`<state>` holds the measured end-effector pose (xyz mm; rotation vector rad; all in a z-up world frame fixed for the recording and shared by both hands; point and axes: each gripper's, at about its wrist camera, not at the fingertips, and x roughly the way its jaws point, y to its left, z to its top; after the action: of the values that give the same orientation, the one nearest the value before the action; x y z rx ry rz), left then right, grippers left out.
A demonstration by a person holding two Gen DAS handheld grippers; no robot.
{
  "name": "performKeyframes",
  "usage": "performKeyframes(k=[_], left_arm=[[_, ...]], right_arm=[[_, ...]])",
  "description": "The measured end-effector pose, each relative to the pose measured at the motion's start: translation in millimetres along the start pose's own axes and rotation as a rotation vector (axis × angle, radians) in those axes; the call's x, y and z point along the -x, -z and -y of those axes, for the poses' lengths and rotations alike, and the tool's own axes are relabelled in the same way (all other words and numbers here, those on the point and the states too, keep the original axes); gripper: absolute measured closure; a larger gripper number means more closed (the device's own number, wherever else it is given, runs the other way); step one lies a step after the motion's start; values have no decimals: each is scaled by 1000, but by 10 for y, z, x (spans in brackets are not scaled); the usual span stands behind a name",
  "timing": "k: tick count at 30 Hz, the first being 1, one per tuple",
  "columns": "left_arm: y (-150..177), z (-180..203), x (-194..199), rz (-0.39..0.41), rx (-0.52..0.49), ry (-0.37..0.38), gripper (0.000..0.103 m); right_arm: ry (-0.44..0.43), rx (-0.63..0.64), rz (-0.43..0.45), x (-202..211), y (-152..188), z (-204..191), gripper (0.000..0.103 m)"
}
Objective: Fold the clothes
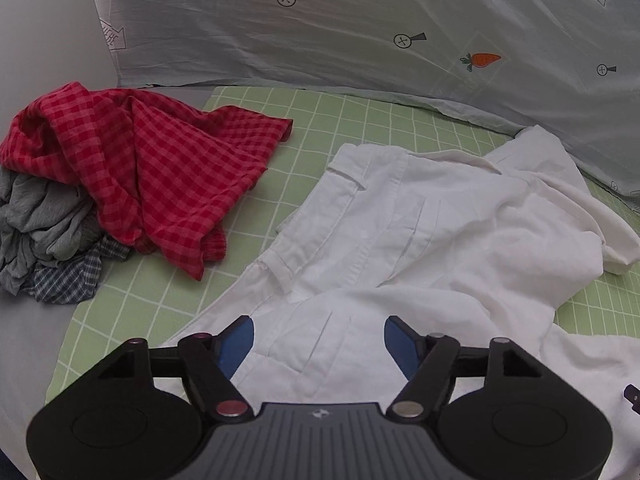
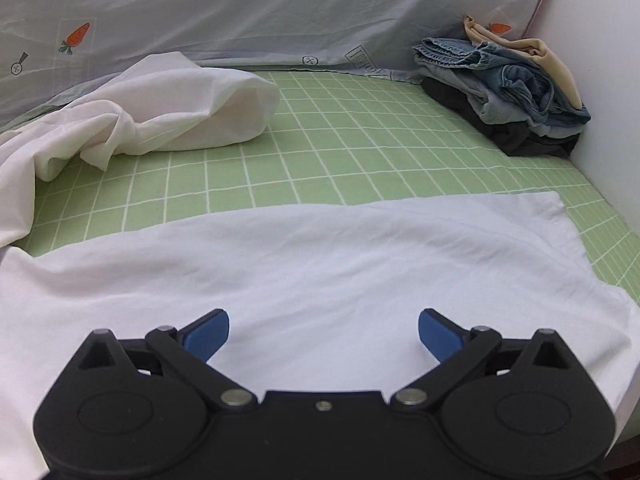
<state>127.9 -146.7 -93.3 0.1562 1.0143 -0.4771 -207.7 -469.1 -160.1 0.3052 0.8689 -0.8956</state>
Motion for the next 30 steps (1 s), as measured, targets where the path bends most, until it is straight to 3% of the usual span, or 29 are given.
performKeyframes(k=[2, 7, 9, 11, 16, 18, 19, 20, 22, 24, 25, 30], left_arm=[[-243, -83, -157, -3, -24, 49, 41], [-745, -189, -611, 12, -91, 119, 39], [-907, -182, -836, -2, -112, 149, 35], [-1031, -122, -1062, -10, -127, 189, 24], [-1230, -107, -1521, -43, -83, 309, 21], [-1236, -117, -1616, -46, -63, 357, 27], [-1219, -122, -1634, -44, -54, 365, 43], [-1208, -124, -1650, -40, -46, 354, 65], [-1150, -152, -1664, -19, -17, 340, 90], [-1096, -322, -1611, 36, 78, 353, 91], [-1088, -402, -1585, 51, 108, 322, 91], [-1130, -923, -1417, 156, 161, -37, 91]], right_arm=[[1, -16, -5, -75, -48, -217, 1], [97, -11, 34, -273, -257, -581, 0], [130, -41, 30, -344, -337, -621, 0], [154, -83, 19, -408, -405, -634, 0], [206, -109, 25, -440, -436, -722, 0], [238, -65, 28, -430, -453, -797, 0], [253, -41, 24, -429, -472, -832, 0], [265, -16, 19, -431, -496, -866, 0], [287, 28, 8, -436, -543, -927, 0], [289, 45, -5, -453, -598, -968, 0], [289, 51, -11, -463, -627, -989, 0], [237, 58, -16, -476, -743, -1117, 0]])
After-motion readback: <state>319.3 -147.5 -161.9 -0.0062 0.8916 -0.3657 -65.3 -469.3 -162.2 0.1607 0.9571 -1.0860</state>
